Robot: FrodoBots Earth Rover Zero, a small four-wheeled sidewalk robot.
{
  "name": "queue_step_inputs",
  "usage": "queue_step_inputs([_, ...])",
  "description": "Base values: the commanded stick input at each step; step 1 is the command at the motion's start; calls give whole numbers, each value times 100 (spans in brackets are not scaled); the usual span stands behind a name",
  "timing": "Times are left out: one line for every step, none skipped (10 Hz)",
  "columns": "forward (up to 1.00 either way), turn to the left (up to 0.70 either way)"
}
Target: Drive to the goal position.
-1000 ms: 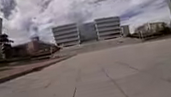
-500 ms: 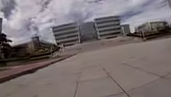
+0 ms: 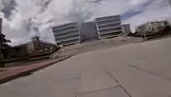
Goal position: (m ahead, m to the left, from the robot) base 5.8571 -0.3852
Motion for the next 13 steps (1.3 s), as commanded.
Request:
queue_step_inputs([100, 0])
queue_step_inputs([100, 0])
queue_step_inputs([100, 0])
queue_step_inputs([100, 0])
queue_step_inputs([100, 0])
queue_step_inputs([100, 0])
queue_step_inputs([100, 0])
queue_step_inputs([100, 0])
queue_step_inputs([100, 0])
queue_step_inputs([100, 0])
queue_step_inputs([100, 0])
queue_step_inputs([100, 0])
queue_step_inputs([100, 0])
